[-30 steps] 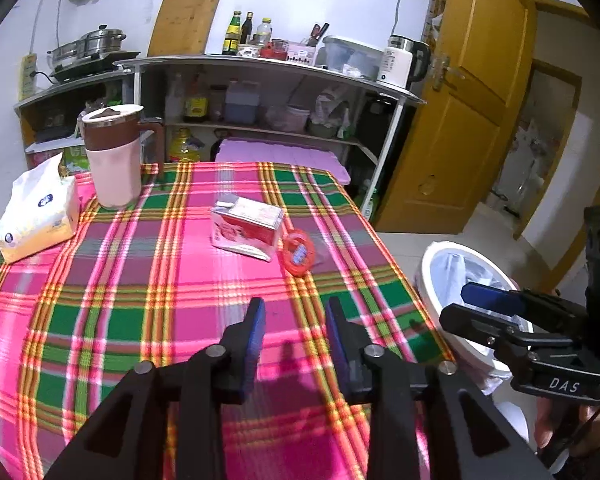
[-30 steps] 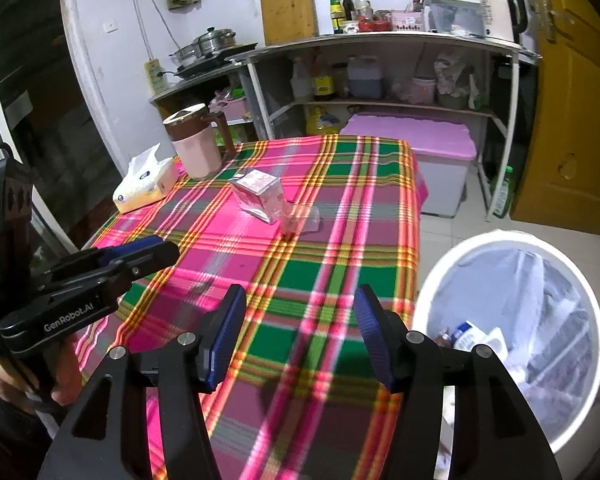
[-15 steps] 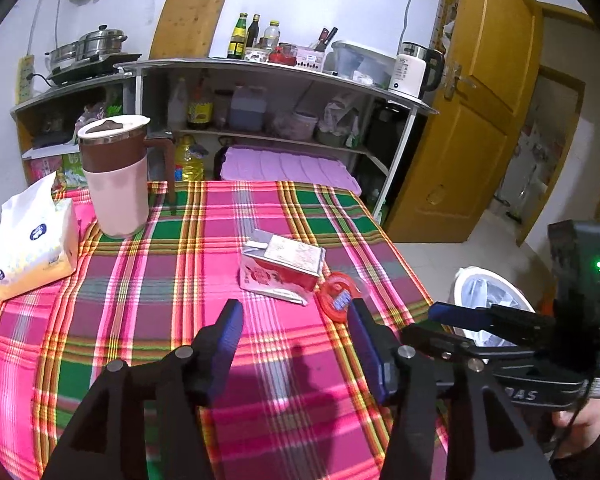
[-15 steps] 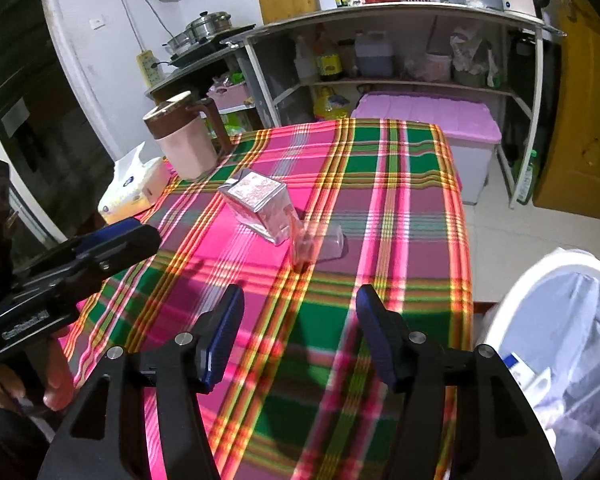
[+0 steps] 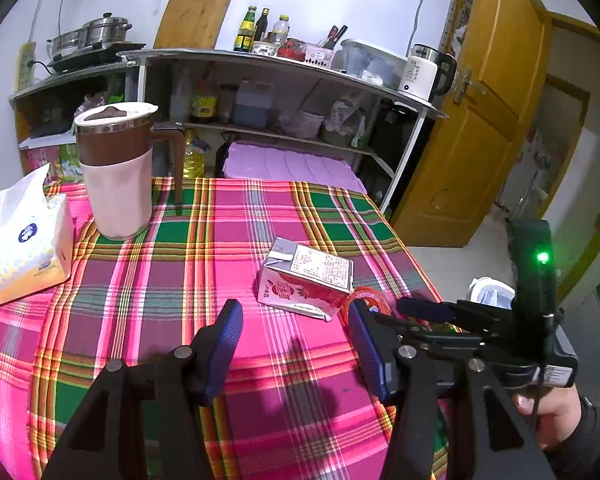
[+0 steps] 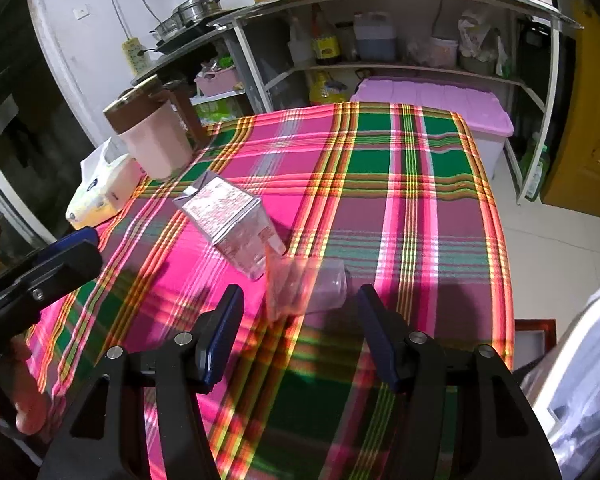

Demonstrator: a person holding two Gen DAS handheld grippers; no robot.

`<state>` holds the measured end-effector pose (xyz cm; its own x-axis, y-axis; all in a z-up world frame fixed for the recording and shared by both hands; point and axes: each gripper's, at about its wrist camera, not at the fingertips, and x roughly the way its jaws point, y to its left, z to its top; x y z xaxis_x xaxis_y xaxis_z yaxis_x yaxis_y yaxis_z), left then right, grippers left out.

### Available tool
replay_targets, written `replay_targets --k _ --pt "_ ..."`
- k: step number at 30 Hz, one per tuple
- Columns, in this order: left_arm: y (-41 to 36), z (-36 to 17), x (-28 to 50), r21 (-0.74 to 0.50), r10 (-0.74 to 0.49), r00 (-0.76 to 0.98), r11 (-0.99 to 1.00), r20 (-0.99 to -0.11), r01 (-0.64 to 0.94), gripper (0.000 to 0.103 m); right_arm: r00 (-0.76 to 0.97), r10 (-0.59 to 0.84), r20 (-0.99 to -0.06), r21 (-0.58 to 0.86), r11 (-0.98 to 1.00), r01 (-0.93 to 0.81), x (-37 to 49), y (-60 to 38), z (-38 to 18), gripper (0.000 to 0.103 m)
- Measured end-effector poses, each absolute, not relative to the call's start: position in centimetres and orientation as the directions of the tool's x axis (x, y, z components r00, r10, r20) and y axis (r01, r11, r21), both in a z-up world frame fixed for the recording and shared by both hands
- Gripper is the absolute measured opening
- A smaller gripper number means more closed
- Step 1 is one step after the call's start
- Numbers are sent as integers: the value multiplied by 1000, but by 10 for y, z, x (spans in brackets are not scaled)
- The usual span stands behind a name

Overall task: Collect trash
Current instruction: 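Grasp the second clear cup with the right tool while the left tool approaches the pink carton, then close the left tool around the pink-and-white milk carton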

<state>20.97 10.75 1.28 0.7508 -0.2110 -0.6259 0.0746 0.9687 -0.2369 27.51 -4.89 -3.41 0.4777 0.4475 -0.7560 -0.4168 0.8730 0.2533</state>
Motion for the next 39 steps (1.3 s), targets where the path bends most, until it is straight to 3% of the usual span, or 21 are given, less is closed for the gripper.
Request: replay_targets --k 5,8,21,28,39 --pt "109 12 217 -250 -219 748 966 -627 73 55 470 441 -765 262 879 -398 284 -48 -40 58" --pt "109 10 218 -262 -224 746 963 -627 68 55 471 451 -758 272 875 -402 284 -48 -40 42" --pt "74 -8 251 -266 -234 698 962 -677 65 55 541 434 -720 286 896 -338 268 -83 -16 42" --pt "66 -27 269 -208 -134 667 978 -733 -32 55 557 448 -699 309 892 -330 256 -102 -5 42" --pt "128 -28 243 -218 3 681 946 -732 -239 55 551 482 -681 331 874 -356 246 -109 -3 42"
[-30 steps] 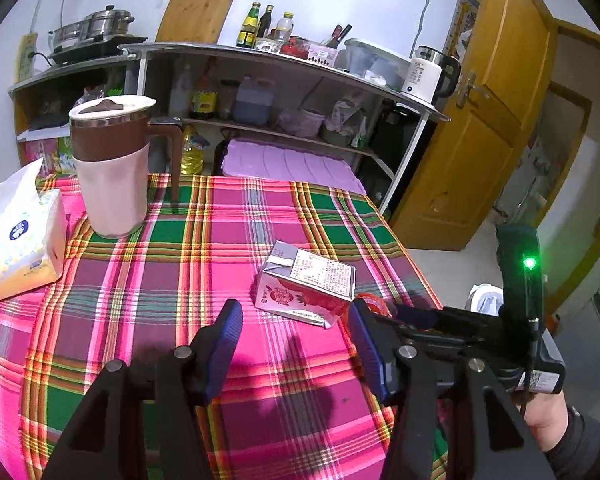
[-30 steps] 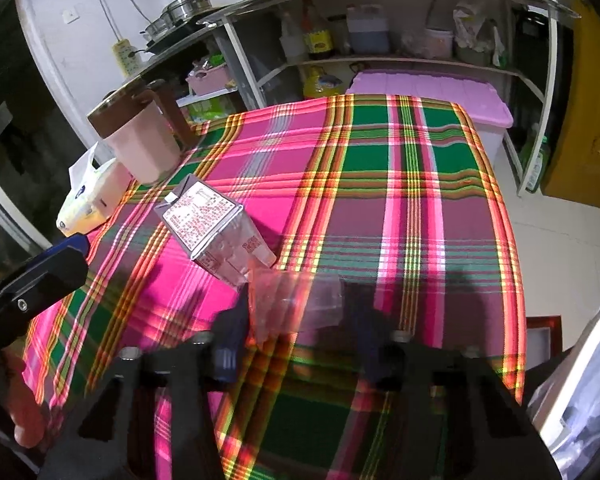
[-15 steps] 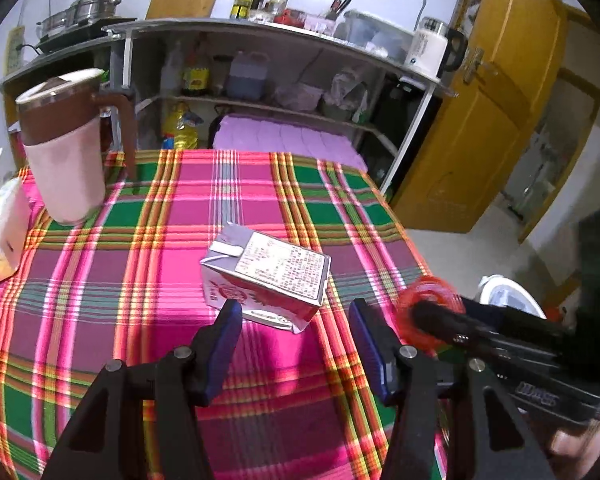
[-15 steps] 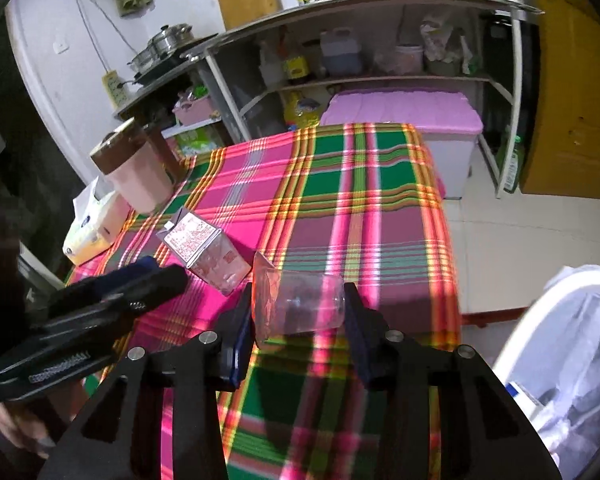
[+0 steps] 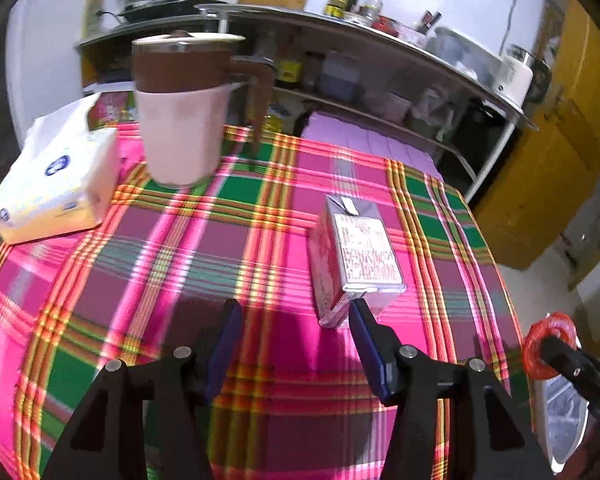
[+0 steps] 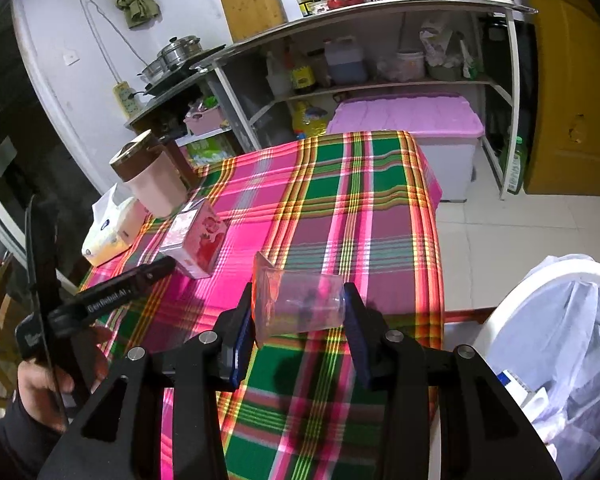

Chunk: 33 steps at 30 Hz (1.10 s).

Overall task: Collect trash
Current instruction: 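Close the left tool around the pink-and-white milk carton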

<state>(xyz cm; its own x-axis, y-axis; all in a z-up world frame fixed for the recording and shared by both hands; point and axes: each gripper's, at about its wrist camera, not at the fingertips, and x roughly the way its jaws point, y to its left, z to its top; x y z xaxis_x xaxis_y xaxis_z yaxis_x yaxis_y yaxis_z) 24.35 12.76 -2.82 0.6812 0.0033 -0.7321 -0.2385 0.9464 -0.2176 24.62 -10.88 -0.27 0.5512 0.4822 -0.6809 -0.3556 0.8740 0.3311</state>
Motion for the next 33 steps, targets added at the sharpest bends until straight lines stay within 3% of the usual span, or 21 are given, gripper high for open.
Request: replay_targets --k 5,13,14,17,33 --pt "111 -18 244 -228 -48 714 961 -699 -158 64 555 479 -681 327 876 -354 243 -114 -2 42" --pt "91 -28 272 -189 -27 688 969 -725 -161 64 564 464 -683 318 884 -342 240 -125 -1 42" --pt "91 -29 274 -181 -20 690 970 -724 -162 62 564 463 -683 318 885 -341 240 -126 -2 42" --pt "87 -32 281 -120 26 680 979 -733 -167 37 563 462 -685 319 885 -338 239 -127 -3 42" --pt "64 1 220 -122 -6 745 987 -667 -102 37 587 442 -678 272 893 -359 202 -134 9 42"
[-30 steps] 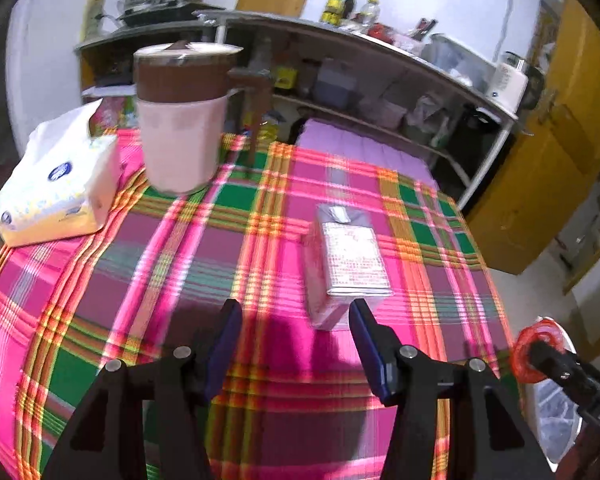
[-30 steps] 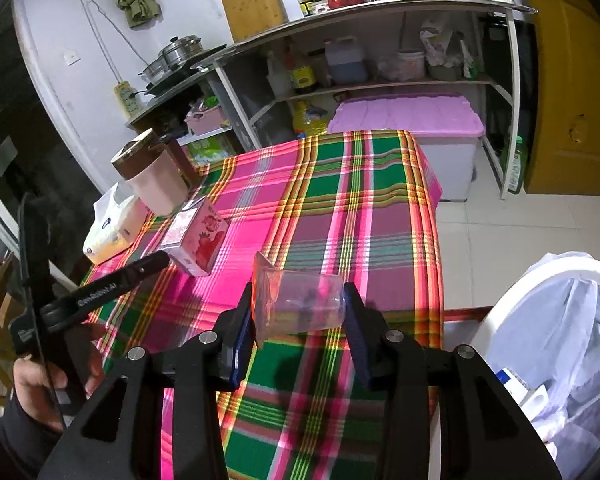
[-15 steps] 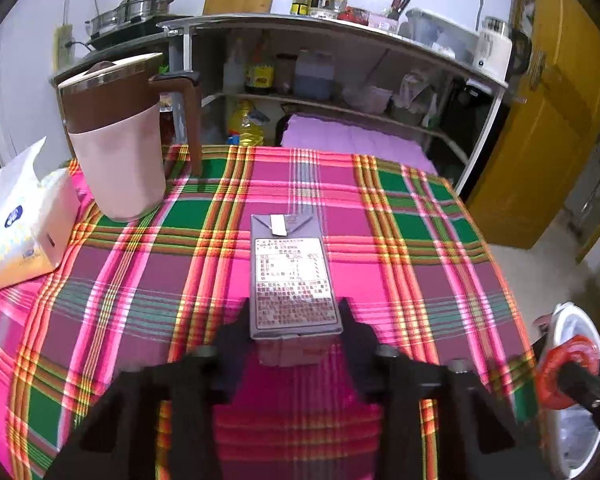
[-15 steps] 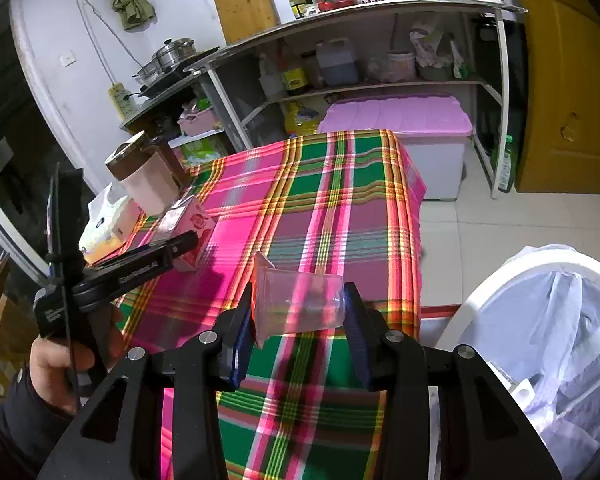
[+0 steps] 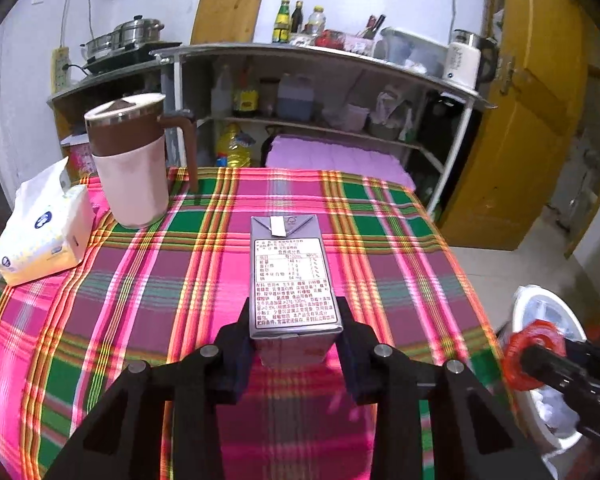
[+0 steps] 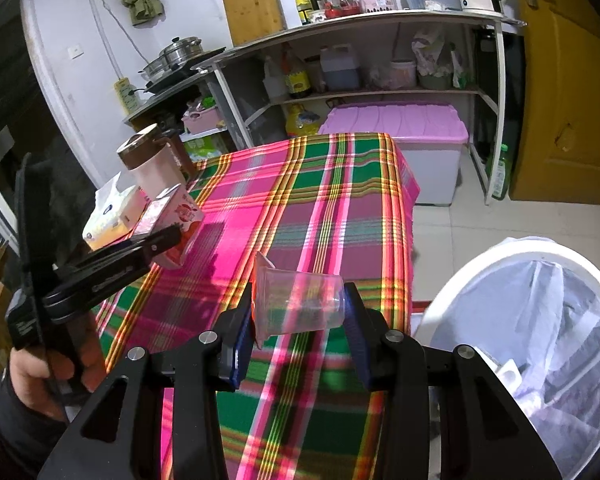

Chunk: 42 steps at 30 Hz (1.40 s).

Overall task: Collect trash
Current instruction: 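Close the left tool around the pink-and-white milk carton, then carry the carton and clear cup over the white bin with both tools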

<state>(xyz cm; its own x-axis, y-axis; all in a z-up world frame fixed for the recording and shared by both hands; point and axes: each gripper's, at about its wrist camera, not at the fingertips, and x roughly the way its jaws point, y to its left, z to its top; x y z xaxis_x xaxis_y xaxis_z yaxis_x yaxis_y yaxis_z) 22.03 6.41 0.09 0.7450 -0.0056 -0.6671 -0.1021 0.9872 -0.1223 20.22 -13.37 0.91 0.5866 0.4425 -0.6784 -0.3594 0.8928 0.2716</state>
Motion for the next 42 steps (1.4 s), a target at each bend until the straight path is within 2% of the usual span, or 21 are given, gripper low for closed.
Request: replay_targets --k 23,42 --pt "0 43 83 -178 -165 789 981 -592 71 37 661 409 -630 210 908 -362 106 -164 40 42" --pt "-53 48 78 -178 -255 761 967 -596 185 37 697 354 -623 214 935 -283 86 -206 41 42"
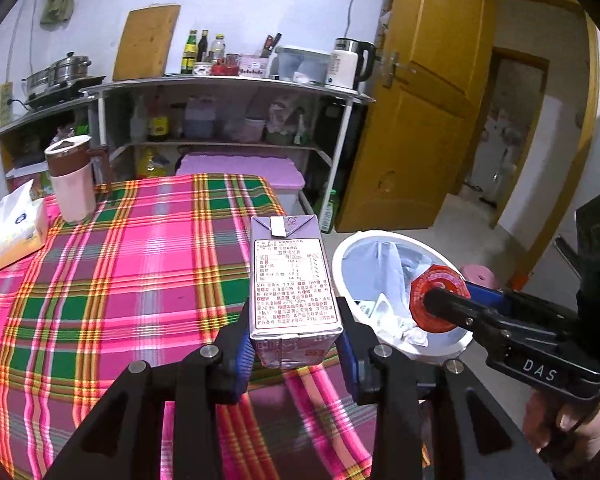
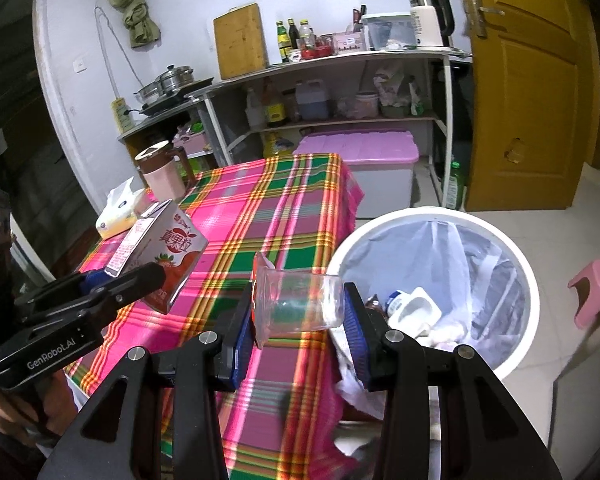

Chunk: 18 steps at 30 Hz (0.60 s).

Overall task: Collect trash
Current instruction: 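Carry the carton and clear cup over the white bin with both tools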

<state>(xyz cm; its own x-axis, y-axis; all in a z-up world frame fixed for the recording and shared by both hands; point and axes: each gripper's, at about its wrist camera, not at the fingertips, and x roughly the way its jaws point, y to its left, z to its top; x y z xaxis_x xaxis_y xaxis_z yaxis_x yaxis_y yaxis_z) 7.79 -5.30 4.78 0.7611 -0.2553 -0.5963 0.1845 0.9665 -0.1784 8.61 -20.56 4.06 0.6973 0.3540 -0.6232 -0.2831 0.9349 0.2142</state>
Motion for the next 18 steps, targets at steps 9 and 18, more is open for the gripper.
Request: replay_targets --k 9,18 --pt "-91 42 99 -176 -313 726 949 -612 261 37 707 305 -638 223 952 -209 92 -238 31 42" --pt "-128 30 120 -178 -365 682 927 -634 331 37 708 264 -655 236 962 -140 100 -270 20 42"
